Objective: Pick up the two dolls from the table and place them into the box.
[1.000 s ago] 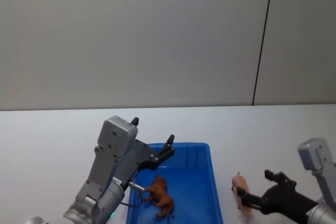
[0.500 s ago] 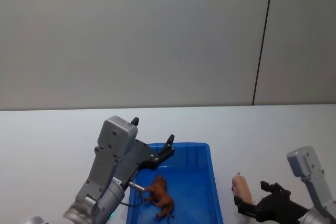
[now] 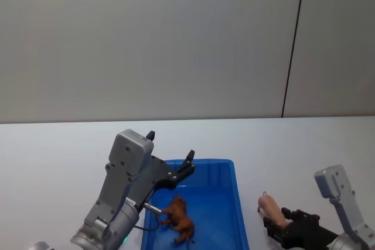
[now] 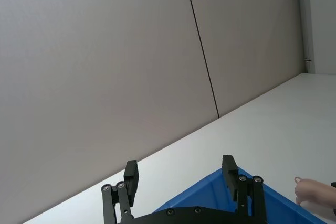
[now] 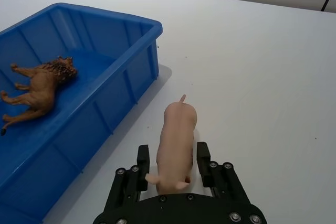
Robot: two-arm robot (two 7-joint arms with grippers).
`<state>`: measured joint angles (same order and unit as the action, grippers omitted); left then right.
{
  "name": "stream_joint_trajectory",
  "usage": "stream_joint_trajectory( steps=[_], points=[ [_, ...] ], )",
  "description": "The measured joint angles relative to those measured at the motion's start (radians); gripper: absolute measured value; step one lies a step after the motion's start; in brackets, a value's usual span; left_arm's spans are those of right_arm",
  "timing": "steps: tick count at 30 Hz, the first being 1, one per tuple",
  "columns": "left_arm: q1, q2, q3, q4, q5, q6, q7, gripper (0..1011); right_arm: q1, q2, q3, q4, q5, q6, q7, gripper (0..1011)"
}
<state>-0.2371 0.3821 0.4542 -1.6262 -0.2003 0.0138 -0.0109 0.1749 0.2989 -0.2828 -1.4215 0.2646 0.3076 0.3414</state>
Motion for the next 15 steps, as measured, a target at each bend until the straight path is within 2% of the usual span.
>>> stream_joint_trajectory(
  steps=[2,3,4,7,15],
  points=[
    [0.0,0.0,0.0,0.0,0.0,0.0,0.0,1003,0.002,-0.002,-0.001,0.003,0.002,0.001,0.0,503],
    [0.0,0.0,0.0,0.0,0.0,0.0,0.0,1003,0.002,-0.002,-0.001,0.003,0.002,0.001,0.0,503],
    [0.0,0.0,0.0,0.0,0.0,0.0,0.0,1003,0.002,-0.002,-0.001,0.004,0.004,0.001,0.0,448],
    [0.0,0.0,0.0,0.0,0.0,0.0,0.0,1003,0.002,-0.002,-0.002,0.004,0.006,0.0,0.0,378],
    [0.0,0.0,0.0,0.0,0.0,0.0,0.0,1003,-0.004,0.001,-0.001,-0.012,0.009,-0.024,-0.006,371]
  ],
)
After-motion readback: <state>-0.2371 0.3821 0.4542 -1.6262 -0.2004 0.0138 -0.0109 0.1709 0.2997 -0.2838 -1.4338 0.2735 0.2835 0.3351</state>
